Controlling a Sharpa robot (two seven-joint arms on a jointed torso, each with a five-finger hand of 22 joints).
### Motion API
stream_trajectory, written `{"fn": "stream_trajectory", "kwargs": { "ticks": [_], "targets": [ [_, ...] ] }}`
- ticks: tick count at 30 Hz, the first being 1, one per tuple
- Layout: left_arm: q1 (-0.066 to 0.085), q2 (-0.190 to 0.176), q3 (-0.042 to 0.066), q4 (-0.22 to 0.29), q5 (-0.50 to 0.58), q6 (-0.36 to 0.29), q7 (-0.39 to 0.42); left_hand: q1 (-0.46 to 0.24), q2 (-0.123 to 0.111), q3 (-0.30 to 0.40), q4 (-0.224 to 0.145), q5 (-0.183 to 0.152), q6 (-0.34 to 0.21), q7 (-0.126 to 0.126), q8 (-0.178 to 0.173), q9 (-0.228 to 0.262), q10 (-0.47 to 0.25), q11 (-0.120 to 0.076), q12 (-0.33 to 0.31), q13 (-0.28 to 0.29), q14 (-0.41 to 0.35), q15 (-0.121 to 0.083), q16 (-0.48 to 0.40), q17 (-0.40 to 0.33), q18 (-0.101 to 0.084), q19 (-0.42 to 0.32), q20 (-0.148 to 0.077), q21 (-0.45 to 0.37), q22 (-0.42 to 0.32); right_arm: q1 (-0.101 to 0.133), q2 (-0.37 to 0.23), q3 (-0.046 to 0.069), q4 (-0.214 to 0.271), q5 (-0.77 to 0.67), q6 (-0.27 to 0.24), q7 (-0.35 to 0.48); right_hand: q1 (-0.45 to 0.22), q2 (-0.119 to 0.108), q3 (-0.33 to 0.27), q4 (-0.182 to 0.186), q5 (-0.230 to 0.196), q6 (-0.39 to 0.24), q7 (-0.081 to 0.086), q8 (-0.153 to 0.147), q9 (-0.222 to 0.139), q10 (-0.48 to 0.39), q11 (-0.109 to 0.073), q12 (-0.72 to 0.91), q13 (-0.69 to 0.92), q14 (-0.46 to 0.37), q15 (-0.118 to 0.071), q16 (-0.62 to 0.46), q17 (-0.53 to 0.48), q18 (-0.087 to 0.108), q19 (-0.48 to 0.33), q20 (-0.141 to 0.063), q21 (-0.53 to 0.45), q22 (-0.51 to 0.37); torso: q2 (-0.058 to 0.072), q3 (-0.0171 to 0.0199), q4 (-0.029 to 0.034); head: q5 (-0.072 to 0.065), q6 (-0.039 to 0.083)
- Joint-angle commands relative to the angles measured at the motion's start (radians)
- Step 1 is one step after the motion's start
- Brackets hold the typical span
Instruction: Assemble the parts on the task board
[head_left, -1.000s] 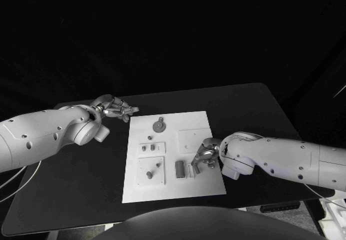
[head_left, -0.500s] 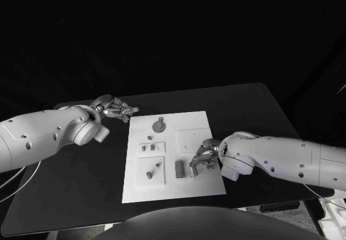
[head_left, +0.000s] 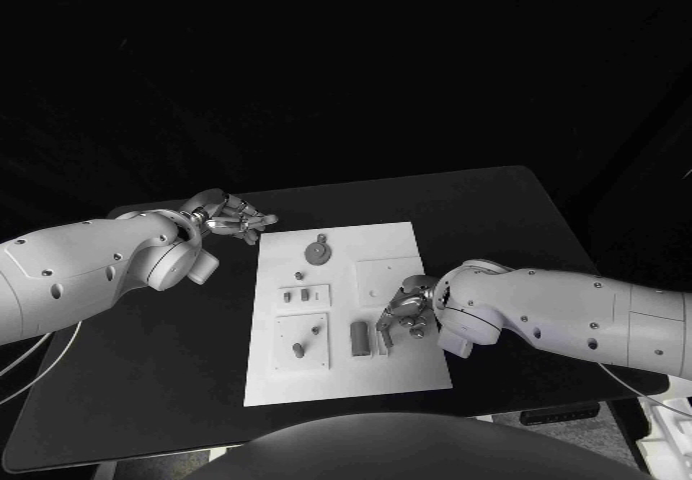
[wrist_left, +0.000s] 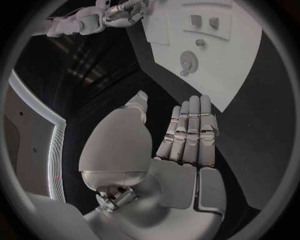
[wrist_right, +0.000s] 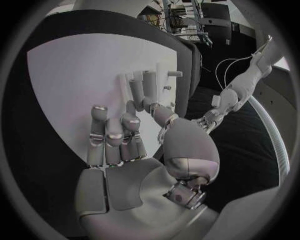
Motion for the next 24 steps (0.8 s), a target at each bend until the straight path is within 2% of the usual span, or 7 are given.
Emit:
{"fn": "stream_trajectory", "kwargs": {
  "ticks": [1,10,16,24],
  "targets": [
    [0.002,0.000,0.001,0.004,-0.003,0.013,0.001,0.004,-0.004,-0.005,-0.002,-0.005,0.003,-0.003,0.000,-0.001,0.005,-0.002,0.003,-0.001,0.004,0.000,-0.007,0.001,0.012,0.008,0.000,-0.007,-0.001,-0.005,0.003,-0.002,-0.005,-0.001,0.031,-0.005,-0.010,-0.001,-0.002,0.001,0.003,0.002,0.002,-0.004,-0.002,0.002,-0.003,0.002,-0.002,0.005,-0.002,0.005,-0.001,0.015,0.005,-0.004,0.004,0.018,0.000,0.0004,-0.0009,0.002,0.000],
    [0.002,0.004,0.000,-0.001,-0.007,0.015,0.000,0.003,-0.005,-0.004,-0.002,-0.005,0.003,-0.003,0.000,-0.002,0.005,-0.002,0.003,-0.001,0.004,0.000,-0.007,0.001,0.011,0.008,0.000,-0.007,-0.001,-0.008,0.008,-0.002,-0.014,-0.013,0.048,-0.008,-0.018,-0.006,-0.003,0.005,0.003,0.001,0.003,-0.006,-0.005,0.000,-0.001,0.000,-0.002,0.003,-0.002,0.004,-0.001,0.015,0.004,-0.003,0.003,0.018,0.000,0.0009,-0.0006,0.000,0.000],
    [0.002,0.004,0.000,-0.001,-0.007,0.015,0.000,0.002,-0.005,-0.004,-0.002,-0.005,0.003,-0.003,0.000,-0.002,0.005,-0.002,0.003,-0.001,0.004,0.000,-0.007,0.001,0.011,0.008,0.000,-0.007,-0.001,-0.009,0.007,-0.002,-0.017,-0.018,0.056,-0.010,-0.021,-0.007,-0.003,0.007,0.003,0.001,0.003,-0.006,-0.006,0.000,-0.001,0.000,-0.001,0.003,-0.002,0.004,-0.001,0.015,0.004,-0.003,0.003,0.018,0.002,-0.0002,-0.0014,-0.001,0.000],
    [0.002,0.002,0.000,0.001,-0.007,0.014,0.000,0.002,-0.005,-0.004,-0.002,-0.005,0.003,-0.003,0.000,-0.002,0.005,-0.002,0.003,-0.001,0.004,0.000,-0.007,0.002,0.011,0.008,0.000,-0.007,-0.001,-0.015,0.015,-0.002,-0.027,-0.021,0.061,-0.011,-0.024,-0.008,-0.003,0.010,0.003,0.001,0.003,-0.007,-0.006,-0.001,-0.001,0.000,-0.001,0.002,-0.002,0.004,-0.001,0.015,0.003,-0.003,0.003,0.017,0.000,0.0006,0.0003,0.001,0.000]
  ]
}}
